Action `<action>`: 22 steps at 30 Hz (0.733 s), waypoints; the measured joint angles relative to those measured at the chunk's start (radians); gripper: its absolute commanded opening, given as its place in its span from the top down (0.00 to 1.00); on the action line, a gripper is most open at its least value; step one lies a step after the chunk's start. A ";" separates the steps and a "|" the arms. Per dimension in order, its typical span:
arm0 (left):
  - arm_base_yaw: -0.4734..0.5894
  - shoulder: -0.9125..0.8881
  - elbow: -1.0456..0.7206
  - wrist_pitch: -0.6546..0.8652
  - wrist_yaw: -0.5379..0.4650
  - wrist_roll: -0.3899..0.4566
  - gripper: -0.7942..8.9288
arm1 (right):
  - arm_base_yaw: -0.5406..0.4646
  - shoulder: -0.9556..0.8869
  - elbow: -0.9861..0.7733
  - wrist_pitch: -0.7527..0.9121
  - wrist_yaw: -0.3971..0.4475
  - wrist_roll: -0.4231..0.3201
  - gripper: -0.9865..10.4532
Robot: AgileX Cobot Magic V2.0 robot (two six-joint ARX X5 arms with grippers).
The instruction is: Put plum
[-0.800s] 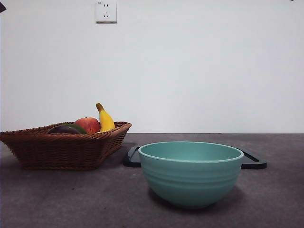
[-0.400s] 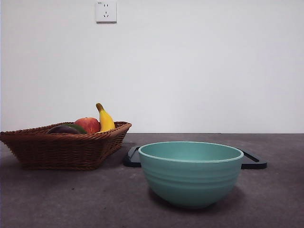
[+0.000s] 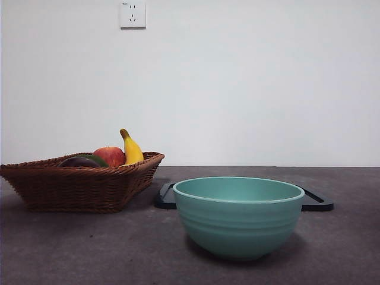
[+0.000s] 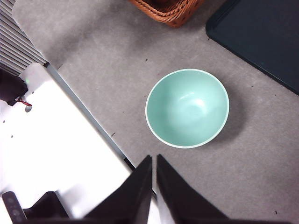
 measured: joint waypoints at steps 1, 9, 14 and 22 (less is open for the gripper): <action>0.000 0.000 0.000 0.000 0.000 0.000 0.91 | 0.000 0.000 0.000 0.000 0.000 0.000 0.91; 0.000 0.000 0.000 0.000 0.000 0.000 0.91 | 0.000 0.000 0.000 0.000 0.000 0.000 0.91; 0.001 -0.010 0.000 0.010 -0.008 0.008 0.91 | 0.000 0.000 0.000 0.000 0.000 0.000 0.91; 0.112 -0.181 -0.004 0.351 -0.208 0.046 0.91 | 0.000 0.000 0.000 0.000 0.000 0.000 0.91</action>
